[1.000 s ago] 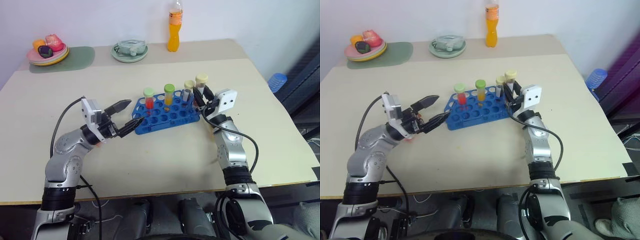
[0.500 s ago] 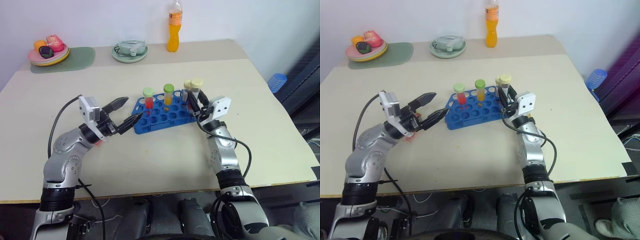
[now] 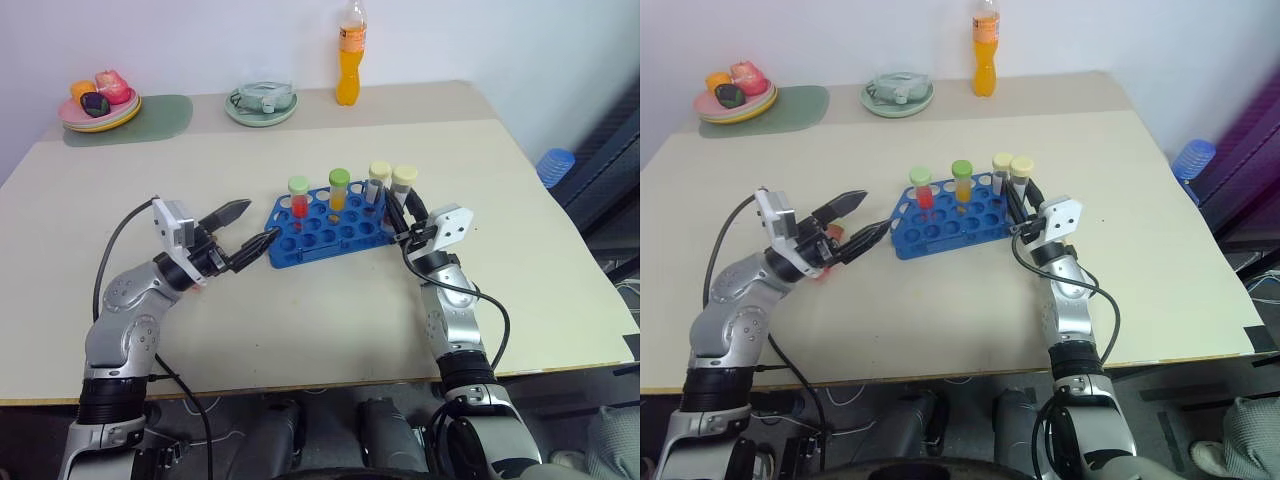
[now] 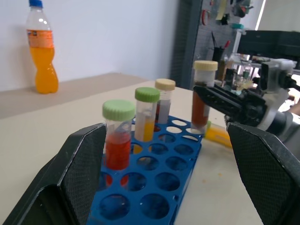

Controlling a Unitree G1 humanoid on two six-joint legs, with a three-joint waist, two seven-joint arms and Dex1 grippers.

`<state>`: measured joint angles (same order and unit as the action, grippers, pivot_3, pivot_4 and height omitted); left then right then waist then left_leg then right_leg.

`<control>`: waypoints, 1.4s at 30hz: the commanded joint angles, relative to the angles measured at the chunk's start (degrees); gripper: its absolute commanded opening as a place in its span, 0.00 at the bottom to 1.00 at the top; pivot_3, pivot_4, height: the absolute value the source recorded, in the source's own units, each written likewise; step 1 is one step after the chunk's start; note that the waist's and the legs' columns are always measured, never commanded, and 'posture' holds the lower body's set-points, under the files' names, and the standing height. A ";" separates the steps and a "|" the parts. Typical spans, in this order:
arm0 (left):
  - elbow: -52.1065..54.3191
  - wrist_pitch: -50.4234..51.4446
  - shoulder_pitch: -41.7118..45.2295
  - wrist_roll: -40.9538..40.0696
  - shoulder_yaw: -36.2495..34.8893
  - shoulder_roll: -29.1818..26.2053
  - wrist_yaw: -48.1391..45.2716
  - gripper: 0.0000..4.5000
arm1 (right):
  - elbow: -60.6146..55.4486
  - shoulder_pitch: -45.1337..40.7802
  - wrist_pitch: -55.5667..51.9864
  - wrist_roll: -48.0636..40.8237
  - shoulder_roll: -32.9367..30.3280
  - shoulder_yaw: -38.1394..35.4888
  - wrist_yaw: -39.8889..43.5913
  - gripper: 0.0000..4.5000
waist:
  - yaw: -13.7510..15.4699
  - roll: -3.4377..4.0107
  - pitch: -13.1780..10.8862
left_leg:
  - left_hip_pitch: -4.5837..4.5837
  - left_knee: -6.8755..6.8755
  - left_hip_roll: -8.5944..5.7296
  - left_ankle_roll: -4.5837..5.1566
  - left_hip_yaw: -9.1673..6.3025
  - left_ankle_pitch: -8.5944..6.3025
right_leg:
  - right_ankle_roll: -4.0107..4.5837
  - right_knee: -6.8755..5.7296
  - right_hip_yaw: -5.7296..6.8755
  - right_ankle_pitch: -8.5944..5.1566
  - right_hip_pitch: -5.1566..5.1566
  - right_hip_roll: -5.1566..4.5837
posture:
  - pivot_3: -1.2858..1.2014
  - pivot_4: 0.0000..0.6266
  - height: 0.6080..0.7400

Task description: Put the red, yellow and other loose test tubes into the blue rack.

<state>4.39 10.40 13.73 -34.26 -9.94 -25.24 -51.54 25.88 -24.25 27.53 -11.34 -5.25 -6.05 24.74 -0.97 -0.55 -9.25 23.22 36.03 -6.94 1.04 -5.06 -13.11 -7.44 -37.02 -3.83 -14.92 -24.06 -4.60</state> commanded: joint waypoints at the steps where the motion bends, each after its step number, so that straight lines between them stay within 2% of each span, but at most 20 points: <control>1: -0.42 -2.38 0.19 0.41 -1.13 -0.18 -0.67 0.94 | 5.14 0.42 0.14 0.60 0.25 -0.12 -0.89 0.18 | -0.01 0.00 0.00 | -0.02 0.00 0.00 0.00 0.00 0.00 | 0.00 0.00 0.00 0.00 0.02 0.00 | 0.52 0.24 1.00; 4: -1.00 -3.03 0.01 0.42 -1.12 -0.25 -1.07 0.94 | 7.28 -0.63 1.20 0.78 0.51 0.18 -0.98 0.18 | -0.06 -0.01 0.00 | -0.21 -0.03 0.00 0.00 0.00 0.00 | 0.01 0.03 0.00 -0.01 0.24 0.00 | 0.52 0.24 1.00; 8: -1.46 -3.59 -0.33 0.25 -1.28 -0.45 -1.46 0.94 | 9.68 -2.17 2.21 0.61 0.51 0.16 -0.74 0.18 | -0.15 -0.01 0.00 | -0.91 -0.26 0.02 0.03 0.00 -0.04 | 0.12 0.25 0.00 -0.07 0.93 -0.02 | 0.52 0.24 1.00; 36: -2.12 -6.70 -1.90 0.85 -0.04 -0.75 -5.45 0.94 | 12.32 -4.60 2.07 -1.10 0.88 1.01 4.34 0.18 | -0.36 0.01 -0.01 | -0.88 -0.49 0.11 -0.01 0.02 -0.02 | 0.20 0.27 0.00 -0.11 0.75 0.01 | 0.52 0.24 1.00; 38: -2.12 -6.74 -1.90 0.98 0.03 -0.63 -5.54 0.94 | 11.81 -4.43 3.28 -0.74 0.68 1.11 4.43 0.40 | -0.37 0.02 -0.01 | -0.88 -0.49 0.11 -0.01 0.01 -0.02 | 0.20 0.28 0.00 -0.11 0.76 0.01 | 0.52 0.24 1.00; 39: -2.12 -6.74 -1.86 1.02 0.04 -0.55 -5.56 0.94 | 11.70 -4.44 3.95 -0.15 0.52 1.21 4.07 0.47 | -0.37 0.02 -0.02 | -0.88 -0.49 0.11 -0.01 0.02 -0.02 | 0.20 0.28 0.00 -0.11 0.75 0.01 | 0.52 0.24 1.00; 42: -2.17 -6.67 -1.71 1.10 0.07 -0.29 -5.60 0.94 | 11.48 -4.52 6.89 3.83 -0.33 1.33 -0.12 0.79 | -0.31 0.03 -0.03 | -0.87 -0.56 0.11 -0.02 0.02 -0.01 | 0.21 0.28 0.00 -0.12 0.71 0.00 | 0.52 0.24 1.00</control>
<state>0.97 4.57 11.92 -33.17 -9.80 -25.47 -57.05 38.30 -28.40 32.23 -9.02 -5.21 -4.72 26.48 -1.28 -0.52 -9.27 22.35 35.44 -6.83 1.01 -5.04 -13.12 -7.22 -36.74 -3.83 -15.05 -23.37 -4.60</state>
